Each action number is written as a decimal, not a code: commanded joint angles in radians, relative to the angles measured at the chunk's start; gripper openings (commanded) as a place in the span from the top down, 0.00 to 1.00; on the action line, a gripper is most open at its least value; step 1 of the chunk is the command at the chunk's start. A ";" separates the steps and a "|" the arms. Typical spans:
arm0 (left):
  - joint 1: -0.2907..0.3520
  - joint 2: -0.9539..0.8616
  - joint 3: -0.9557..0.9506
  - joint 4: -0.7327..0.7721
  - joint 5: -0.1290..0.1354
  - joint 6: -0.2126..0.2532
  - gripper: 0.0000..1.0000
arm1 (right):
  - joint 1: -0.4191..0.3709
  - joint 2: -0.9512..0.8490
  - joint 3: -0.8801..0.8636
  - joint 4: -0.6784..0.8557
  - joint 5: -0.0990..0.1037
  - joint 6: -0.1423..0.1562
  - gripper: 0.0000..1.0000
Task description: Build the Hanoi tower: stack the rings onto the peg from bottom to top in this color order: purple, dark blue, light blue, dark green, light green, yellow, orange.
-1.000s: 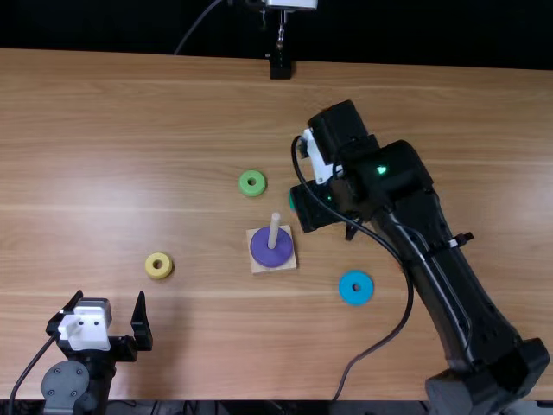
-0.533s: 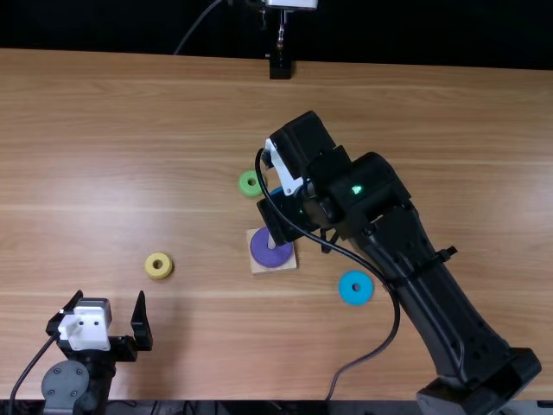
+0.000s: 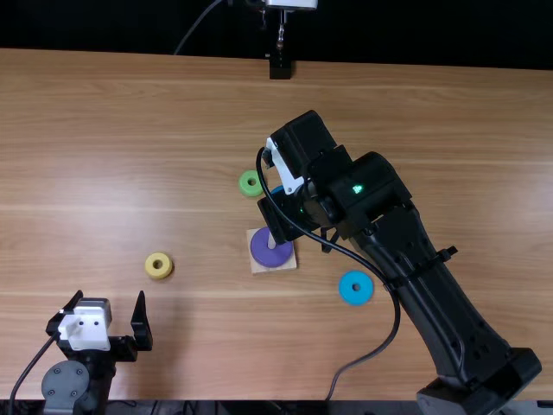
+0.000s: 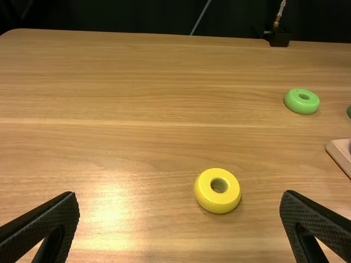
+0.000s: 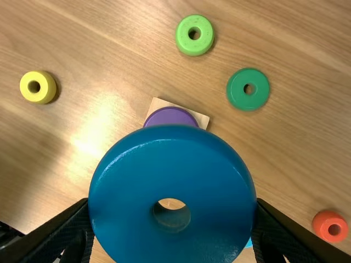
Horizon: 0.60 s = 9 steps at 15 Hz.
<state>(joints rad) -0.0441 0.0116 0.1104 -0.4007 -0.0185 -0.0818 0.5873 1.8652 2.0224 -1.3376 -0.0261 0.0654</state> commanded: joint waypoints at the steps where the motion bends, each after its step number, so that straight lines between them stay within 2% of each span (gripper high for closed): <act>1: 0.004 -0.012 -0.110 -0.078 0.007 0.005 0.00 | 0.003 0.000 0.021 0.004 -0.003 0.008 0.97; 9: 0.004 -0.012 -0.110 -0.078 0.007 0.005 0.00 | 0.032 0.038 0.016 0.006 -0.003 0.008 0.97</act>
<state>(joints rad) -0.0441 0.0116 0.1104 -0.4004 -0.0185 -0.0818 0.6037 1.8805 2.0224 -1.3342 -0.0265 0.0666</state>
